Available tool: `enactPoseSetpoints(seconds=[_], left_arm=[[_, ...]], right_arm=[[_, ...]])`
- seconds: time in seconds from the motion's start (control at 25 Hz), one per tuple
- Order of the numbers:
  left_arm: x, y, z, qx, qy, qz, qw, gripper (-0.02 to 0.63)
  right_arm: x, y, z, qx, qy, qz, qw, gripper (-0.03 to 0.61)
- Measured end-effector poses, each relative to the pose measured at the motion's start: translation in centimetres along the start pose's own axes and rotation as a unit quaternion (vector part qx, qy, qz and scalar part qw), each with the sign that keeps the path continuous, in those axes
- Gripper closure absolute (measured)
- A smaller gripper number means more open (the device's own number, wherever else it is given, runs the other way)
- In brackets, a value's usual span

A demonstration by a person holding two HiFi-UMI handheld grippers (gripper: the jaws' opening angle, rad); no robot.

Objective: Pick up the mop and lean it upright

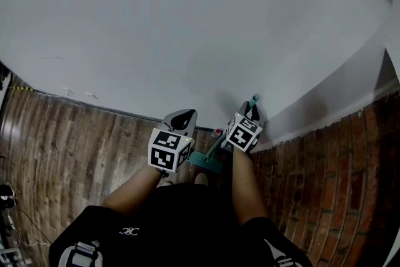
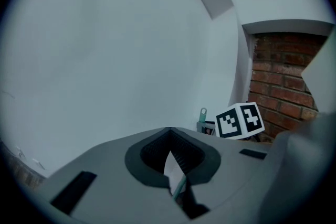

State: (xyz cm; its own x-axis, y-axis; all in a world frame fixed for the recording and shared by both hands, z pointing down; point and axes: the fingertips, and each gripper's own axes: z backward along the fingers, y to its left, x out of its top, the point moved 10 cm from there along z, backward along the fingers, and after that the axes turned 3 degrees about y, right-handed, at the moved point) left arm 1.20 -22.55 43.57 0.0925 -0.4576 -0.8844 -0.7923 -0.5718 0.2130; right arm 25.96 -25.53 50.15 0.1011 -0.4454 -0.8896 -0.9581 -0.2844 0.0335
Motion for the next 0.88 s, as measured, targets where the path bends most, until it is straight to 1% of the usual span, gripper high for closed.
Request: enactPoseSetpoints(seconds=[0.12, 0.24, 0.4, 0.56, 0.76, 0.88], left_arm=[[-0.3, -0.1, -0.1, -0.017, 0.003, 0.000, 0.9999, 0.618], [-0.9, -0.3, -0.3, -0.034, 0.012, -0.004, 0.9994, 0.618], [-1.5, -0.8, -0.8, -0.057, 0.023, -0.010, 0.9981, 0.618], [-1.8, -1.2, -1.1, -0.073, 0.025, -0.022, 0.9967, 0.618], [-2.0, -1.8, -1.1, -0.080, 0.032, -0.057, 0.9946, 0.618], [-2.0, -1.9, -0.8, -0.083, 0.029, -0.057, 0.9945, 0.617]], right_arm=[[-0.8, -0.1, 2.6, 0.026, -0.003, 0.003, 1.000, 0.476], [-1.7, -0.4, 5.0, 0.036, -0.009, 0.004, 0.999, 0.474], [-2.8, -0.7, 8.1, 0.041, -0.011, 0.011, 0.999, 0.472], [-4.0, -0.2, 10.6, 0.045, -0.016, 0.019, 0.999, 0.472], [-4.5, -0.2, 11.6, 0.039, -0.019, 0.010, 0.999, 0.472], [-4.7, -0.3, 11.9, 0.035, -0.020, 0.009, 0.999, 0.472]])
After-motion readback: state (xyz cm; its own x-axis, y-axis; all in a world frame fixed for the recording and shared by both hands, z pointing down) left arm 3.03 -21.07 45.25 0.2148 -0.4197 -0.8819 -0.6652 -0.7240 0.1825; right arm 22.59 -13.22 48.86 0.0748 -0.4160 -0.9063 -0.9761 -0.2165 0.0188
